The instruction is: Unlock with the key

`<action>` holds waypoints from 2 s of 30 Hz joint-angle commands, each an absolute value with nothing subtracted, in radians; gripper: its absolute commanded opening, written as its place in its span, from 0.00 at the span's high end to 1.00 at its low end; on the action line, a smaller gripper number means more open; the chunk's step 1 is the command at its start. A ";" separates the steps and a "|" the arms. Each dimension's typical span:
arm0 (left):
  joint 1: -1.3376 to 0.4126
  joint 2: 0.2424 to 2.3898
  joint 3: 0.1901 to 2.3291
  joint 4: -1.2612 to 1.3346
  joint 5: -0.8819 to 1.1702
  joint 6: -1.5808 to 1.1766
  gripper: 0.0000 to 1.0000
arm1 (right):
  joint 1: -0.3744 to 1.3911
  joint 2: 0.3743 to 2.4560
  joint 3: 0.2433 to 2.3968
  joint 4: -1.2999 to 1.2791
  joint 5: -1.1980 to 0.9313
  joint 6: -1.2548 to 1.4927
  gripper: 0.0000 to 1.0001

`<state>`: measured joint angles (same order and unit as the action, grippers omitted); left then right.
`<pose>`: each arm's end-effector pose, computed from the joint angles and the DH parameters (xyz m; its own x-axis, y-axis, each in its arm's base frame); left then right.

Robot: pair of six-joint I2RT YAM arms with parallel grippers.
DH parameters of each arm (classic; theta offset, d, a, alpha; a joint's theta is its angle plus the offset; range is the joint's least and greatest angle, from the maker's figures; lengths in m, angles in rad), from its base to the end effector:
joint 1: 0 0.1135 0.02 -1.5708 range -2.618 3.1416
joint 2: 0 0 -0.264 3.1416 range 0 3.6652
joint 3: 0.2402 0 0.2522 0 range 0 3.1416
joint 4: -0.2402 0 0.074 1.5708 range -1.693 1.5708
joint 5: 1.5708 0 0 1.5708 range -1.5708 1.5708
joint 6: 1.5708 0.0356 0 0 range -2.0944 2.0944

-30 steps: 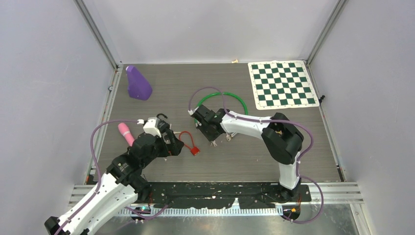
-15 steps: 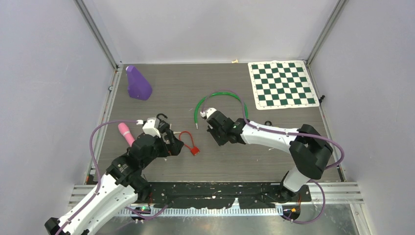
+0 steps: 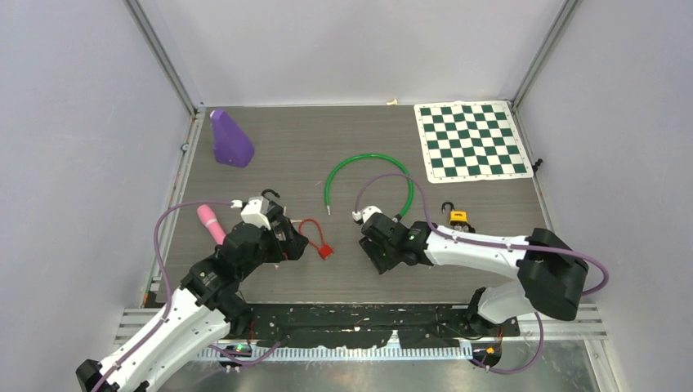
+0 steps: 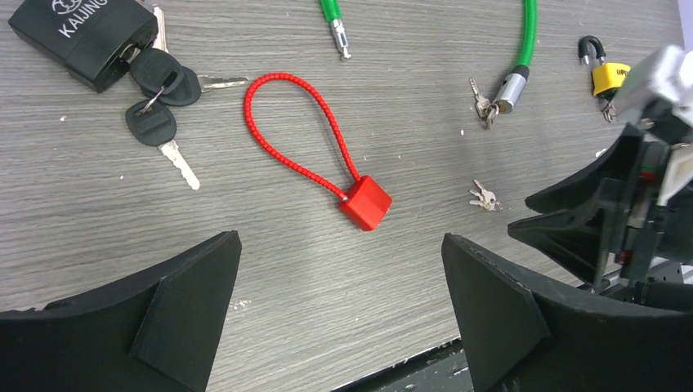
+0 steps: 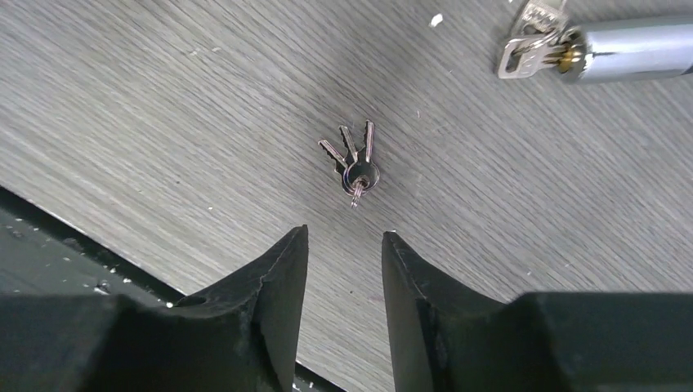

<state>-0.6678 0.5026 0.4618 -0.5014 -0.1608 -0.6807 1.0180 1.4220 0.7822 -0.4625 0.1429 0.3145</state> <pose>0.1051 -0.0756 0.2343 -0.6318 -0.2929 -0.7177 0.1364 0.8694 -0.4749 0.1422 0.2208 0.1790 -0.6957 -0.5444 -0.4687 -0.6240 0.7812 0.0188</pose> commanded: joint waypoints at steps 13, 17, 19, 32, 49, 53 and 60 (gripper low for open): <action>-0.669 0.486 0.469 -0.468 -0.155 -0.683 0.02 | 0.942 1.598 0.975 -0.575 0.082 0.247 0.50; -0.670 0.492 0.470 -0.466 -0.152 -0.680 0.02 | 0.943 1.659 0.978 -0.587 0.068 0.239 0.51; -0.669 0.495 0.469 -0.460 -0.149 -0.678 0.02 | 0.943 1.676 0.976 -0.585 0.067 0.234 0.53; -0.670 0.502 0.462 -0.428 -0.102 -0.681 0.02 | 0.952 1.720 0.981 -0.585 0.085 0.210 0.88; -0.670 0.630 0.417 -0.179 0.090 -0.813 0.03 | 0.962 1.360 0.840 -0.391 0.137 0.163 0.94; -0.669 0.678 0.428 -0.152 0.097 -0.846 0.03 | 0.962 1.364 0.835 -0.403 0.161 0.197 0.88; -0.670 0.782 0.520 -0.245 0.079 -0.849 0.03 | 0.959 1.456 0.887 -0.483 0.139 0.318 0.54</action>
<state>-0.6678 0.7532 0.4461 -0.2443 0.0761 -0.8364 0.9565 1.4048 0.8413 -0.4511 0.1448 0.2409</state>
